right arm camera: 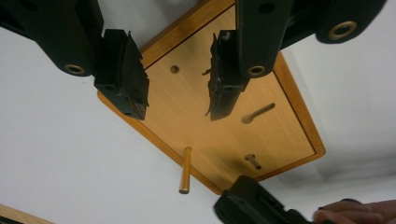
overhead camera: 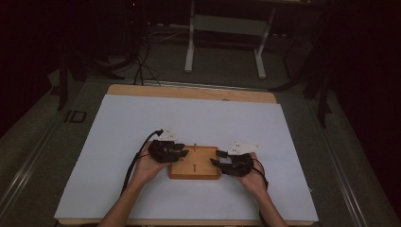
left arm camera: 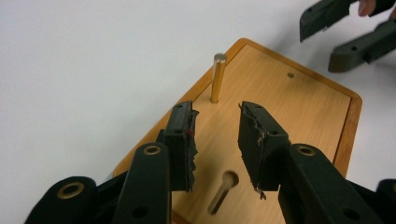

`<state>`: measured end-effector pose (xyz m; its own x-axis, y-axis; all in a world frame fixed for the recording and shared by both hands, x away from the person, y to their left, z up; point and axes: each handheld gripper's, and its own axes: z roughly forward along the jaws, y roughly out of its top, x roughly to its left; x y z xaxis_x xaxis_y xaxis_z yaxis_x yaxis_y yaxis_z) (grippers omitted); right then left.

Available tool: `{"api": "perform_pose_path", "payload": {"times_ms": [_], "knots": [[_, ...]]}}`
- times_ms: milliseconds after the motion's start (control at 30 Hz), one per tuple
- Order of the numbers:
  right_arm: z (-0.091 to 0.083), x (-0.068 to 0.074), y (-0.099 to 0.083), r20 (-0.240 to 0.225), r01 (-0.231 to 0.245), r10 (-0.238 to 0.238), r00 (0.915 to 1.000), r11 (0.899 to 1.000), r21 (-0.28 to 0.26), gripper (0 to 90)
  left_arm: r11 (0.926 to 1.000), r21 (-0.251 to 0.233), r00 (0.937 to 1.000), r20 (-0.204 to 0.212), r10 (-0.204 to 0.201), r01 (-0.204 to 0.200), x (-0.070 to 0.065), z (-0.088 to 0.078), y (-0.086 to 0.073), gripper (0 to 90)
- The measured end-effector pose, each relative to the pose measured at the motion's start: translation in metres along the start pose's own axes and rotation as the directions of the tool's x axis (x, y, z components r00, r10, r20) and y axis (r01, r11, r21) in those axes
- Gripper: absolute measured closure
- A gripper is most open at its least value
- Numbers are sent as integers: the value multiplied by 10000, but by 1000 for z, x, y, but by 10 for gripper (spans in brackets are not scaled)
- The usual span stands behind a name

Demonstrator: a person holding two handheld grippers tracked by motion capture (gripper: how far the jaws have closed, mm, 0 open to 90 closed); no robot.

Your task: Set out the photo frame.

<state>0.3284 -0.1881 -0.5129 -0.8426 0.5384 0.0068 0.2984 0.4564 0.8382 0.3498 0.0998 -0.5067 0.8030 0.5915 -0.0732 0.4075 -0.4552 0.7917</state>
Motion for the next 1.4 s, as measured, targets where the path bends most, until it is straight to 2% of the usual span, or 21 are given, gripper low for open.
{"api": "perform_pose_path", "payload": {"times_ms": [100, 467, 733, 1233, 1400], "knots": [[0, 3, -3, -60, 11, -10, 10000, 10000, 55, 580, 9998, 61, 9998, 73, 167, -167, -2, 6, 5, 657], [3, 8, -5, -383, -42, 48, 9993, 9999, 163, 614, 9997, 102, 9998, 61, 204, -205, -2, 24, 14, 722], [1, 8, -6, -400, -110, 117, 9991, 9998, 184, 611, 10000, 96, 9998, 213, -4, 2, 0, 36, 18, 801], [-1, 7, -7, -406, -157, 163, 9990, 9998, 147, 611, 9998, 165, 9994, 311, 130, -135, 2, 38, 19, 842], [0, 7, -8, -413, -142, 148, 9990, 9998, 149, 611, 9997, 99, 9986, 469, 231, -236, 1, 39, 19, 843]]}}
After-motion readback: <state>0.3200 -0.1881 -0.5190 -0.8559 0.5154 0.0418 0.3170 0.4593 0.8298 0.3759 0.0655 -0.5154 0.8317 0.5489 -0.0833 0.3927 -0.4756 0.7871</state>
